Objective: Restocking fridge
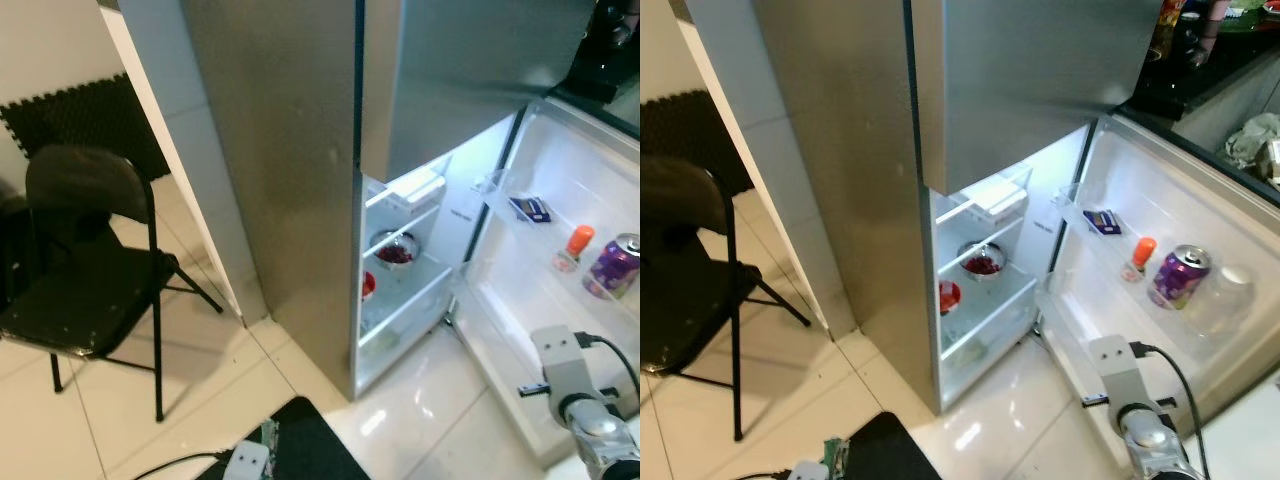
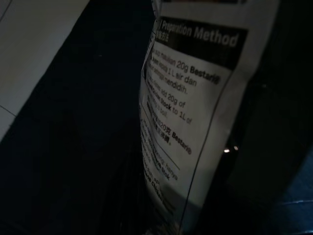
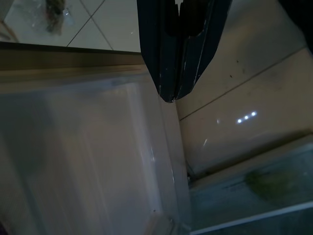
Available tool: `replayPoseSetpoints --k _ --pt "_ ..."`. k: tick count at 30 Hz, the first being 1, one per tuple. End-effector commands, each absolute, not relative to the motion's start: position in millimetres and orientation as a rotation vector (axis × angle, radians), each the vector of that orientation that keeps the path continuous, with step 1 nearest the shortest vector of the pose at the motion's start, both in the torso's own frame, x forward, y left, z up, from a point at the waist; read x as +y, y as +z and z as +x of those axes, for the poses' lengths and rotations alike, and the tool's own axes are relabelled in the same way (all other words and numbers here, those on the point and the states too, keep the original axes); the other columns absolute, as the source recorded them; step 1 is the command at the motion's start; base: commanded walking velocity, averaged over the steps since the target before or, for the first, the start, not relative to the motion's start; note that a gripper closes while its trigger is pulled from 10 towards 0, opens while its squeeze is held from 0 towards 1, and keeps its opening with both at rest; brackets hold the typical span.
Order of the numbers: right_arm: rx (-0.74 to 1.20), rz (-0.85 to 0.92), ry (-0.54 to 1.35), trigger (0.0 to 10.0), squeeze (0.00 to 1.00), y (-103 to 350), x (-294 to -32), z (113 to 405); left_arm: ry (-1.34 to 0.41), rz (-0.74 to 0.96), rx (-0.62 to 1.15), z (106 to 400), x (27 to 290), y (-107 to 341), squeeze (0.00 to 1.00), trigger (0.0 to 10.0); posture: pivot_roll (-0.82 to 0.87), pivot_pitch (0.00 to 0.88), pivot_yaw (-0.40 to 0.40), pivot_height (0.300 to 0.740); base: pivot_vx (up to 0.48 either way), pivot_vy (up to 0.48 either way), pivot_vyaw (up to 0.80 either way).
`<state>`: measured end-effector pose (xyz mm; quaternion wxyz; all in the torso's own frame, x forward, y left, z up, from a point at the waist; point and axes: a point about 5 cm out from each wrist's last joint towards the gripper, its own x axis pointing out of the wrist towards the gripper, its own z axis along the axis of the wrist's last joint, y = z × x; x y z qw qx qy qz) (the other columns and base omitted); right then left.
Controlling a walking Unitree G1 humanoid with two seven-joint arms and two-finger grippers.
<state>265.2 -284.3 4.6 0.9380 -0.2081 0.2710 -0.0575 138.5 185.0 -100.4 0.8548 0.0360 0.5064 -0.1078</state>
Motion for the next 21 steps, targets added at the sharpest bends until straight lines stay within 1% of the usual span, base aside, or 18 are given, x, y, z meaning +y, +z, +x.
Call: replayPoseSetpoints --k 1,4,8,17,21 --pt "0.537 -0.445 -0.108 10.0 0.0 8.2 -284.4 268.6 -0.231 0.073 1.07 137.0 184.9 -100.9 0.0 10.0 -0.07 0.0 0.018 0.74 0.0 -0.48 0.0" --pt "0.532 -0.452 -0.114 10.0 0.0 10.0 -287.1 268.8 -0.216 0.061 1.068 137.4 183.1 -101.1 0.0 10.0 -0.07 0.0 0.016 0.74 0.0 -0.48 0.0" --pt "0.526 -0.456 -0.123 10.0 0.0 12.8 -291.6 269.1 -0.214 0.043 1.063 137.4 180.7 -101.3 0.0 10.0 -0.07 0.0 0.013 0.74 0.0 0.0 0.0" --pt "0.512 -0.466 -0.118 10.0 0.0 16.1 -291.1 272.7 -0.22 0.036 1.062 137.4 179.5 -101.3 0.0 10.0 -0.07 0.0 0.005 0.74 0.0 0.0 0.0" --pt "0.505 -0.467 -0.107 10.0 0.0 17.0 -288.5 275.0 -0.24 0.049 1.067 136.5 178.9 -101.6 0.0 10.0 -0.07 0.0 0.004 0.74 0.0 -0.407 0.0"
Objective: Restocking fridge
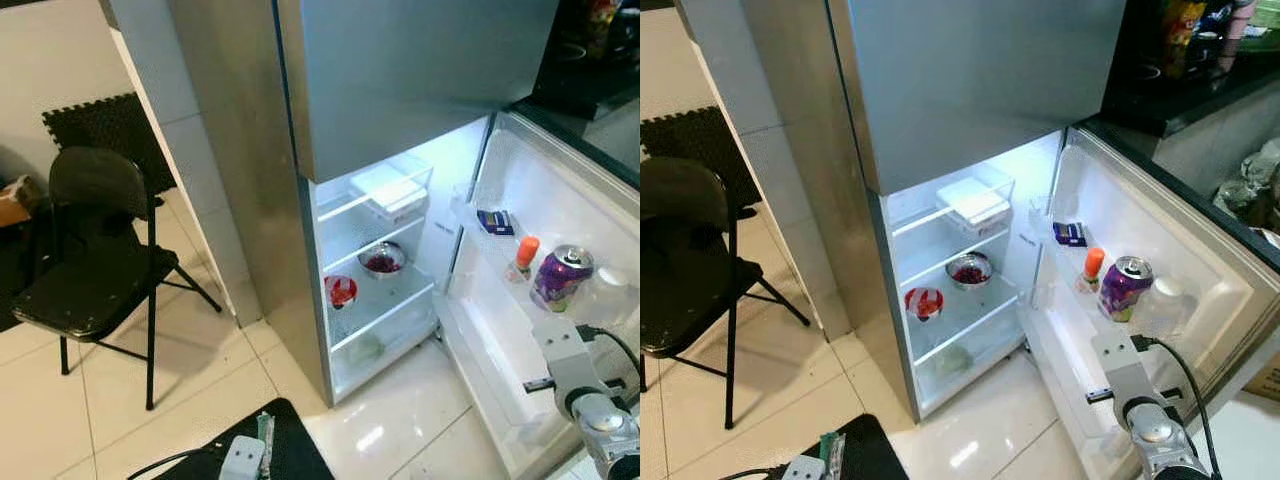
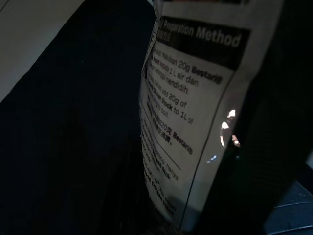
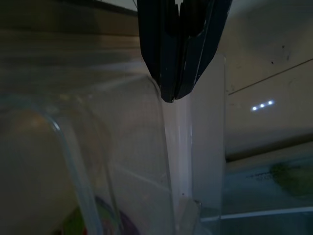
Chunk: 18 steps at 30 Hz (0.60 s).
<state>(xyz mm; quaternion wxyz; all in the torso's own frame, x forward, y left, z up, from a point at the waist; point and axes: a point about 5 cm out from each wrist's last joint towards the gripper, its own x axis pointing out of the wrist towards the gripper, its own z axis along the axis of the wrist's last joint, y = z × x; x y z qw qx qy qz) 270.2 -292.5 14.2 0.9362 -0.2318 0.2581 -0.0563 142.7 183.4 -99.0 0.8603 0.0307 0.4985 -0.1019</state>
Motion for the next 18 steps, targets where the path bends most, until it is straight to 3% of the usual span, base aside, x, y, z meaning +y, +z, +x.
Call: replayPoseSetpoints --k 1,6,18 --pt "0.505 -0.467 -0.107 10.0 0.0 17.0 -288.5 275.0 -0.24 0.049 1.067 136.5 178.9 -101.6 0.0 10.0 -0.07 0.0 0.004 0.74 0.0 -0.472 0.0" --pt "0.504 -0.472 -0.077 10.0 0.0 16.6 -284.9 276.1 -0.211 0.04 1.065 135.1 181.7 -101.8 0.0 10.0 -0.07 0.0 0.001 0.74 0.0 -0.367 0.0" --pt "0.476 -0.471 -0.049 10.0 0.0 21.1 -279.9 282.4 -0.213 0.038 1.057 137.8 179.7 -101.1 0.0 10.0 -0.07 0.0 0.003 0.74 0.0 0.0 0.0"
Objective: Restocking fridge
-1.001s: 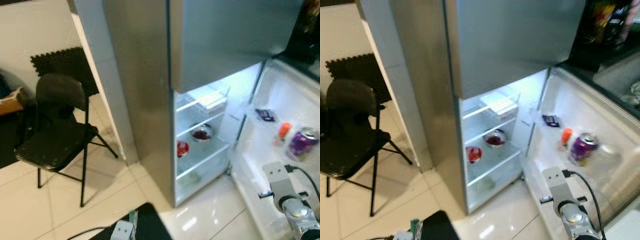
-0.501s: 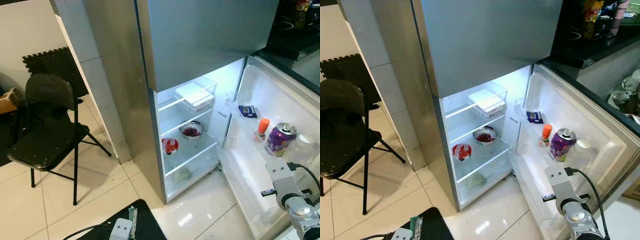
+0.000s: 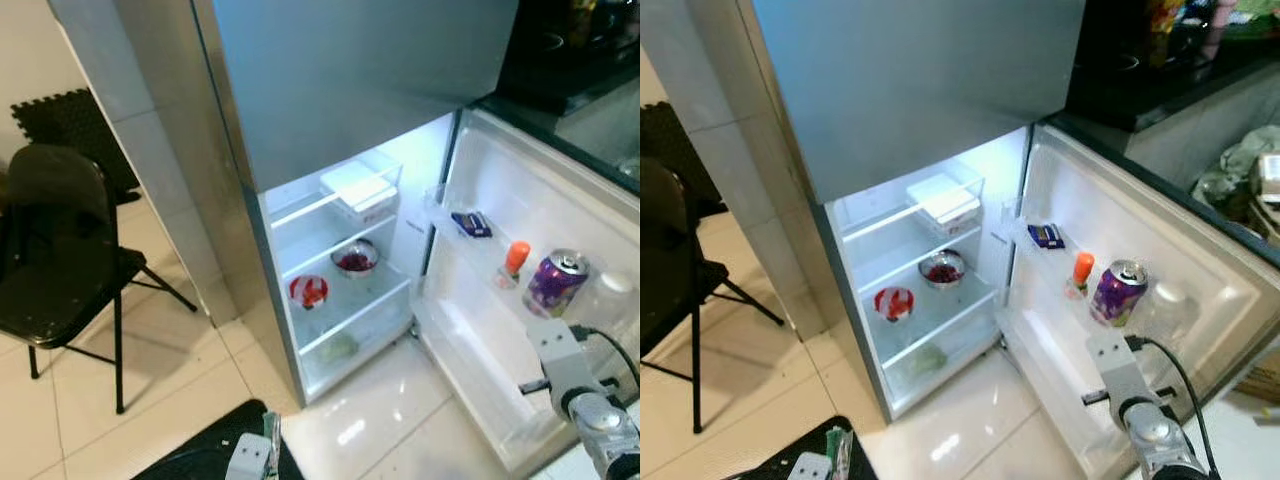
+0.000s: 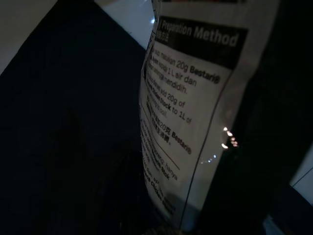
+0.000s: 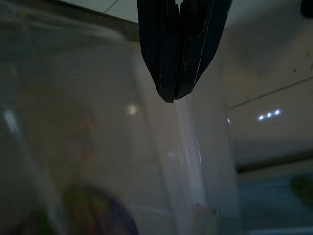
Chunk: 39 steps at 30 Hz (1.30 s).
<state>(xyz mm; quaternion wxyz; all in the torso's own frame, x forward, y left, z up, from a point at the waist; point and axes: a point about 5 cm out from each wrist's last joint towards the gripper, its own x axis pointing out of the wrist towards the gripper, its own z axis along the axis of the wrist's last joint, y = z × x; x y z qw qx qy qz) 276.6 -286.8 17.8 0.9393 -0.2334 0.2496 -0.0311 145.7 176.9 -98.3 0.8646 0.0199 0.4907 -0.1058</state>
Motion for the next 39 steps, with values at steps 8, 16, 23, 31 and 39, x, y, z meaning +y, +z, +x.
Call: replayPoseSetpoints --k 8,16,23,31,39 --pt "0.458 -0.463 -0.034 10.0 0.0 23 -278 284 -0.212 0.029 1.059 136 180 -102 0.0 10.0 -0.07 0.0 0.004 0.74 0.0 0.0 0.0" --pt "0.404 -0.438 -0.031 10.0 0.0 30 -275 290 -0.21 0.024 1.06 135 180 -102 0.0 10.0 -0.07 0.0 0.003 0.74 0.0 0.0 0.0" --pt "0.371 -0.197 0.338 10.0 0.0 28 -232 296 -0.214 0.021 1.06 135 179 -102 0.0 10.0 -0.08 0.0 0.005 0.74 0.0 0.0 0.0" --pt "0.608 -0.237 0.439 10.0 0.0 -9 -216 271 -0.221 0.028 1.053 139 177 -101 0.0 10.0 -0.08 0.0 -0.01 0.74 0.0 0.0 0.0" --pt "0.995 -0.341 0.218 10.0 0.0 -67 -241 191 -0.209 0.029 1.046 142 175 -100 0.0 10.0 -0.07 0.0 -0.024 0.74 0.0 0.0 0.0"
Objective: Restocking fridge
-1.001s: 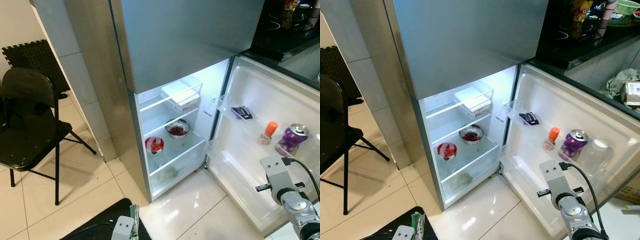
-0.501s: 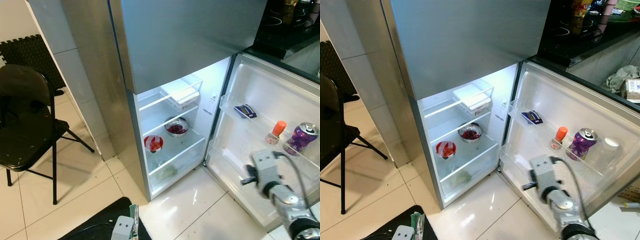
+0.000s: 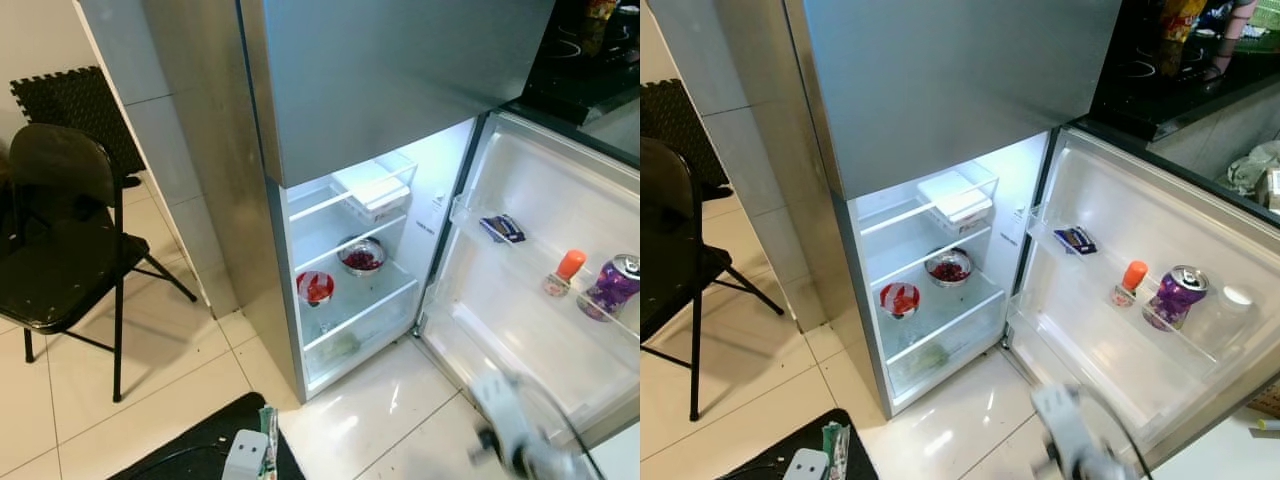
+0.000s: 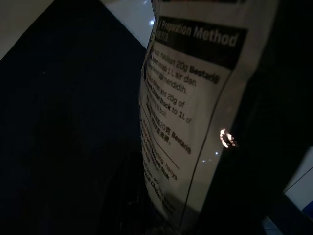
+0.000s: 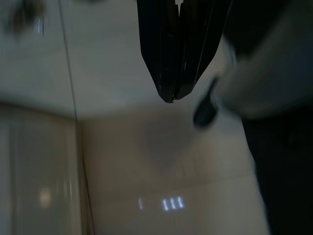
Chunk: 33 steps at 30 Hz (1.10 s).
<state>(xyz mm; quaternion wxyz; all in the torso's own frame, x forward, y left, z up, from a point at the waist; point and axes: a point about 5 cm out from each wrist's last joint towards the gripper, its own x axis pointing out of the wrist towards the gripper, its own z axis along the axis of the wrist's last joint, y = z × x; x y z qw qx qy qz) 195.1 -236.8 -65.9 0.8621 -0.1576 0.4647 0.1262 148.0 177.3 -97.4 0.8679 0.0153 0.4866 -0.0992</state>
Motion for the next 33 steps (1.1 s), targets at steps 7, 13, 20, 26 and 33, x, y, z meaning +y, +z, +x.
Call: replayPoseSetpoints --k 7,13,20,26,33 --pt "1.145 -0.304 0.076 10.0 0.0 -86 -260 139 -0.212 0.035 1.058 138 175 -102 0.0 10.0 -0.07 0.0 -0.024 0.74 0.0 0.0 0.0" --pt "1.212 -0.302 0.041 10.0 0.0 -93 -264 115 -0.208 0.022 1.057 140 175 -101 0.0 10.0 -0.06 0.0 -0.021 0.74 0.0 -0.374 0.0" --pt "1.202 -0.289 0.03 10.0 0.0 -93 -265 115 -0.209 0.025 1.051 143 176 -100 0.0 10.0 -0.07 0.0 -0.016 0.74 0.0 -0.454 0.0" --pt "1.206 -0.28 0.037 10.0 0.0 -92 -266 115 -0.204 0.029 1.049 144 177 -100 0.0 10.0 -0.07 0.0 -0.015 0.74 0.0 -0.434 0.13" --pt "1.203 -0.263 0.043 10.0 0.0 -93 -264 115 -0.183 0.027 1.043 144 178 -99 0.0 10.0 -0.07 0.0 -0.014 0.74 0.0 0.0 0.79"
